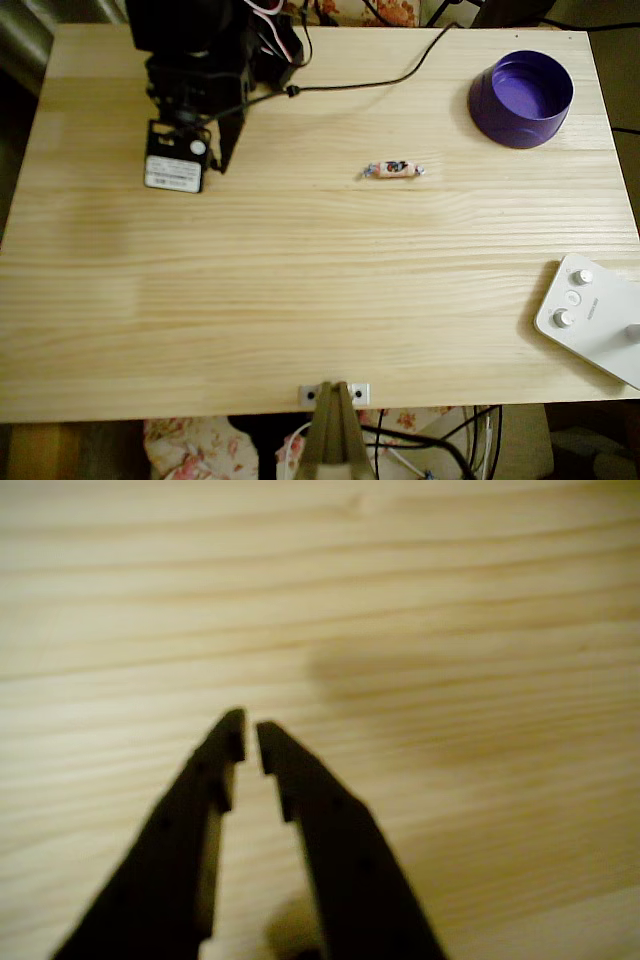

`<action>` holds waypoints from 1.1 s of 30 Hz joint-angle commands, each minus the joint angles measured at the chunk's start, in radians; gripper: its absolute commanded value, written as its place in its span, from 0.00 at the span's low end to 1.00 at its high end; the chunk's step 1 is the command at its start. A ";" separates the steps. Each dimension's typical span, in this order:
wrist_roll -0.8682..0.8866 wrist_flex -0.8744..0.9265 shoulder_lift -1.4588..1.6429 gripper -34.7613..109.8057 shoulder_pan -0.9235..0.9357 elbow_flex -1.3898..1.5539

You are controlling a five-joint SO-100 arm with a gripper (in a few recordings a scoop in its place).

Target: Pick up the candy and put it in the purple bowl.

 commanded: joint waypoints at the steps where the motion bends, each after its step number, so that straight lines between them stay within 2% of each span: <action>1: -0.029 0.000 0.014 0.24 0.008 -0.014; 33: -0.026 0.000 0.014 0.24 0.012 -0.012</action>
